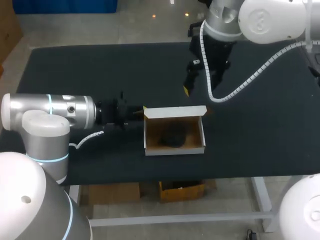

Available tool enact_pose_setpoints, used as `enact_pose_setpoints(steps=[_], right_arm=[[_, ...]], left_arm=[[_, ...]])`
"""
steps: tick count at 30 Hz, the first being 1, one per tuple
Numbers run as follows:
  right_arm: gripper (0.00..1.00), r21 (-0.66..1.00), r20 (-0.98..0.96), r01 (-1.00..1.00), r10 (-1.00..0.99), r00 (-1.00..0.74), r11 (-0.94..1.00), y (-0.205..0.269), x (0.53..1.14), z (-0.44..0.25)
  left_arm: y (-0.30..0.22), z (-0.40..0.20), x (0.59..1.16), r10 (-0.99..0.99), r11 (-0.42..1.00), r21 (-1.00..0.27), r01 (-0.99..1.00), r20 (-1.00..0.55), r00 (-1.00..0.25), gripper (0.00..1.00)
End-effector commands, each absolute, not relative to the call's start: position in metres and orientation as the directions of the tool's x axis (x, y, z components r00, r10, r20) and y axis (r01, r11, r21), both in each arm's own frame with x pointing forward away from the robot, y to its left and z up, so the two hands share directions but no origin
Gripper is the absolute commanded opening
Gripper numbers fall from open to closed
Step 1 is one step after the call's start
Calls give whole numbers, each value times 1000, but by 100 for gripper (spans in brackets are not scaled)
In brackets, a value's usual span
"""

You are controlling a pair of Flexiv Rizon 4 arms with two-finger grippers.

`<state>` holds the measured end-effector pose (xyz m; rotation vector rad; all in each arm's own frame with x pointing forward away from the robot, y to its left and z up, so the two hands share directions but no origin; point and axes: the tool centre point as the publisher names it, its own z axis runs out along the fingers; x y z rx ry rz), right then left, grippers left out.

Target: Assemble the packaging by folding the flat box into shape, placing the metal phone stand inside, and closing the box properly

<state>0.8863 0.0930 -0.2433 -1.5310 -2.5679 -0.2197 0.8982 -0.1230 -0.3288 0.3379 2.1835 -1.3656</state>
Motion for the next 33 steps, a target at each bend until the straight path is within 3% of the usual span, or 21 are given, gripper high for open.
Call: enact_pose_setpoints(steps=[1,19,33], right_arm=[[100,-21,212,913,894,-394,407,99,888,-241],[100,-301,343,953,931,125,-17,78,853,-274],[100,-301,343,953,931,125,-17,78,853,-274]], left_arm=[[-122,-331,895,-74,453,-746,488,-577,-814,0],[-121,-343,890,-48,444,-690,572,-656,-753,0],[-121,-348,886,-43,444,-669,597,-681,-731,0]])
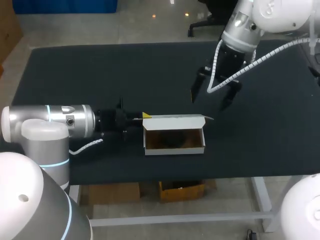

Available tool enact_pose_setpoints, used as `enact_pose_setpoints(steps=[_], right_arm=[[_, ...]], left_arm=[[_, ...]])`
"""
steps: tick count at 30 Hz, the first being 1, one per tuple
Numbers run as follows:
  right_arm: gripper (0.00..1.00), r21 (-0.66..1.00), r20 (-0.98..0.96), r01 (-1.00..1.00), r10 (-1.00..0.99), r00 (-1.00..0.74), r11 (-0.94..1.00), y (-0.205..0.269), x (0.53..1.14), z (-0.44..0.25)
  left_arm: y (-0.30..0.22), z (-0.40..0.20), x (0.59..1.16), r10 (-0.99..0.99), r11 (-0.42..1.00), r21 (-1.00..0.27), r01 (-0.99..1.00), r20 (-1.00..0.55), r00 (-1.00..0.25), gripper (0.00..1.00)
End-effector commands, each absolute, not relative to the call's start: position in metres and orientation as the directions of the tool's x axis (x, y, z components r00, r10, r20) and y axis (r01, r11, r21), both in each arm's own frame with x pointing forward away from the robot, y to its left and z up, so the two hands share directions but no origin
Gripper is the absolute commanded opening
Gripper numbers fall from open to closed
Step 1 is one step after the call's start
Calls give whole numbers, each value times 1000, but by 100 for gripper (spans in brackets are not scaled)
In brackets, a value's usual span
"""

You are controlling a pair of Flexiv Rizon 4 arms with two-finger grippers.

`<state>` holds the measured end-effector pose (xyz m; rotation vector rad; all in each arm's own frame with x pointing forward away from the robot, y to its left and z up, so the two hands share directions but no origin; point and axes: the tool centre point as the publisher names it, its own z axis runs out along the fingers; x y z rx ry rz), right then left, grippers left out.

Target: Assemble the packaging by folding the flat box into shape, placing the metal phone stand inside, and closing the box properly

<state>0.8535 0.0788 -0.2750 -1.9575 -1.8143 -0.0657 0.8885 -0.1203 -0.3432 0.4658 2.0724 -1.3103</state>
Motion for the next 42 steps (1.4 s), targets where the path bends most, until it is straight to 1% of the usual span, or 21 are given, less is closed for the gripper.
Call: enact_pose_setpoints(steps=[1,5,12,17,18,19,20,21,25,27,32,37,42], right_arm=[[100,-302,333,953,934,126,-21,80,856,-273],[100,-320,351,947,929,116,3,86,863,-275],[100,-381,346,925,928,139,4,92,858,-292],[100,-394,334,919,930,150,-6,91,855,-296],[92,-397,333,918,931,152,-8,90,855,-296],[87,-399,331,917,931,154,-10,90,855,-296],[70,-401,329,916,931,156,-12,90,854,-297],[66,-401,330,916,931,156,-11,90,854,-297],[62,-399,333,917,930,156,-11,90,853,-296],[49,-397,333,918,930,154,-10,90,852,-296],[47,-397,326,918,933,151,-9,90,848,-300],[43,-403,322,915,934,156,-14,88,841,-305],[41,-411,315,912,936,159,-16,87,835,-311]], left_arm=[[-121,-349,886,-43,443,-668,598,-682,-730,0],[-120,-350,885,-45,440,-663,606,-690,-723,0],[-118,-352,882,-44,433,-644,631,-714,-698,0],[-118,-353,880,-39,430,-621,655,-738,-674,0],[-118,-354,879,-36,436,-610,662,-747,-664,0],[-118,-354,879,-36,437,-608,663,-749,-662,0],[-118,-354,879,-34,436,-605,666,-750,-660,0],[-119,-355,879,-34,438,-602,668,-753,-657,0],[-119,-356,878,-31,444,-587,676,-765,-644,0],[-119,-356,877,-30,450,-576,682,-773,-633,0],[-119,-358,877,-31,456,-567,687,-781,-624,0],[-119,-358,877,-39,460,-564,686,-784,-619,0],[-118,-357,877,-41,462,-561,687,-787,-616,0]])
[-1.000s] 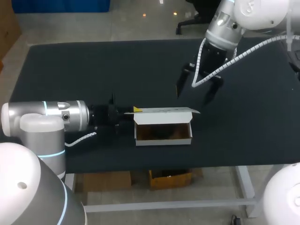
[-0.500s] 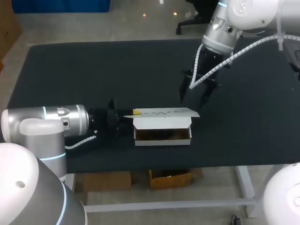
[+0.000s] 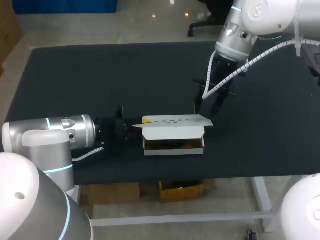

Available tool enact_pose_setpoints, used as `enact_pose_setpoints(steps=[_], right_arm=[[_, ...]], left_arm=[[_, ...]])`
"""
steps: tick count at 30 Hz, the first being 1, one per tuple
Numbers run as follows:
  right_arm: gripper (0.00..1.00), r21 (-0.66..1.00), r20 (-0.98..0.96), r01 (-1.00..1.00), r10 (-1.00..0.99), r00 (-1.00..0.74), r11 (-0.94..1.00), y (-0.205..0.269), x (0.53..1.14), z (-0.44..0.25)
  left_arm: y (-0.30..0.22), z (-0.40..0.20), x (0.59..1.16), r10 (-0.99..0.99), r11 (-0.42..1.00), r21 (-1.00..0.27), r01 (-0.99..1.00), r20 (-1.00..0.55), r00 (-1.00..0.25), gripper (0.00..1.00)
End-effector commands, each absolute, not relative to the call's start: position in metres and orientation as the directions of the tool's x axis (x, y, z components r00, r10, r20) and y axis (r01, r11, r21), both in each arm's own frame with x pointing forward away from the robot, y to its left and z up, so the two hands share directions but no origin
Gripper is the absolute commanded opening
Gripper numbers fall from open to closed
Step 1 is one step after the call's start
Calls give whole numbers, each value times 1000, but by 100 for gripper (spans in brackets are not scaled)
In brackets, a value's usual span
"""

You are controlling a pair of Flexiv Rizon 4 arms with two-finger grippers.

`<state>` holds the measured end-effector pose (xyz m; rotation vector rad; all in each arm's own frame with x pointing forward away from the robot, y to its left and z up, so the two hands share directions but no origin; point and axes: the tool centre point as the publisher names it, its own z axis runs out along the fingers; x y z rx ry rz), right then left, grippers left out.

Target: Assemble the packaging by folding the flat box into shape, placing the metal phone stand inside, and closing the box properly

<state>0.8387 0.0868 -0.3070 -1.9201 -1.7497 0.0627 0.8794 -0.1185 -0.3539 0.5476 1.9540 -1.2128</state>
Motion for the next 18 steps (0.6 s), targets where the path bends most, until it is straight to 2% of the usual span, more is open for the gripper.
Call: enact_pose_setpoints(steps=[1,4,7,10,13,18], right_arm=[[41,-412,313,911,936,159,-17,87,834,-312],[40,-417,310,909,937,161,-19,86,832,-315],[39,-421,307,907,938,163,-20,85,830,-318],[38,-423,306,906,938,165,-21,85,829,-319],[38,-420,313,908,935,165,-20,85,828,-321],[37,-421,314,907,935,165,-19,86,827,-326]], left_arm=[[-118,-357,877,-40,462,-561,687,-787,-615,0],[-118,-356,877,-38,463,-558,689,-789,-614,0],[-118,-355,876,-35,463,-555,691,-791,-611,7],[-118,-354,876,-36,462,-553,693,-792,-609,8],[-117,-352,875,-38,462,-553,693,-793,-608,13],[-116,-351,874,-40,462,-554,693,-793,-607,14]])
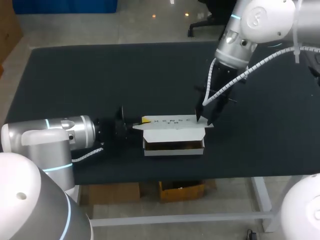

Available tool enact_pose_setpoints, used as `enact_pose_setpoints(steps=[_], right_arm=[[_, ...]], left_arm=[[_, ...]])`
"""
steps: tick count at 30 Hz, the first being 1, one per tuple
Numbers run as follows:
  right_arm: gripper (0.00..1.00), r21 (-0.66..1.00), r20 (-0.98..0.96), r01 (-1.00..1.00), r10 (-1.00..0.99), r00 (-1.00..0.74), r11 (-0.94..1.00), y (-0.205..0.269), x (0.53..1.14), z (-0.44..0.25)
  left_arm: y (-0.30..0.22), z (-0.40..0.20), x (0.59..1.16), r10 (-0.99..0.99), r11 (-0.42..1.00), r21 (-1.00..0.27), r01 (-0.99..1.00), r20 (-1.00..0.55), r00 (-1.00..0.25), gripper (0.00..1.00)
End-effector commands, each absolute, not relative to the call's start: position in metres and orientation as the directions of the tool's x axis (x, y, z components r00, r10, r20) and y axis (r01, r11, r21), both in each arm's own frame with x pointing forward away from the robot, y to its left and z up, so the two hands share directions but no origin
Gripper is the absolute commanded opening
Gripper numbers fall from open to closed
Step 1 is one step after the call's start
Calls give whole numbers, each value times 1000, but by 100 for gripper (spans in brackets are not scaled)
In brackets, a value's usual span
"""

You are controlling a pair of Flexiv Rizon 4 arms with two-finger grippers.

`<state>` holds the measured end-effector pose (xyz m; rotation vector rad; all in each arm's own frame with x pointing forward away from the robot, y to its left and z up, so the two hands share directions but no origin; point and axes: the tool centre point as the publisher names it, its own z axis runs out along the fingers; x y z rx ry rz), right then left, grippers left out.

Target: Assemble the packaging by folding the flat box into shape, placing the metal phone stand inside, and closing the box properly

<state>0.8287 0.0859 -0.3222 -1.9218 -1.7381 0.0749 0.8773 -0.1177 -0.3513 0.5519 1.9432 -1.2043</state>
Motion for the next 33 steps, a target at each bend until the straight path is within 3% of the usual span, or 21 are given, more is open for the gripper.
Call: enact_pose_setpoints(steps=[1,20,33], right_arm=[[37,-421,315,907,934,165,-18,86,827,-326],[35,-428,327,903,929,175,-20,84,823,-334],[35,-424,335,905,927,169,-12,88,824,-335]], left_arm=[[-116,-351,874,-40,461,-554,693,-793,-607,15],[-102,-341,867,-54,475,-545,691,-802,-595,25],[-75,-335,855,-56,517,-525,676,-809,-586,46]])
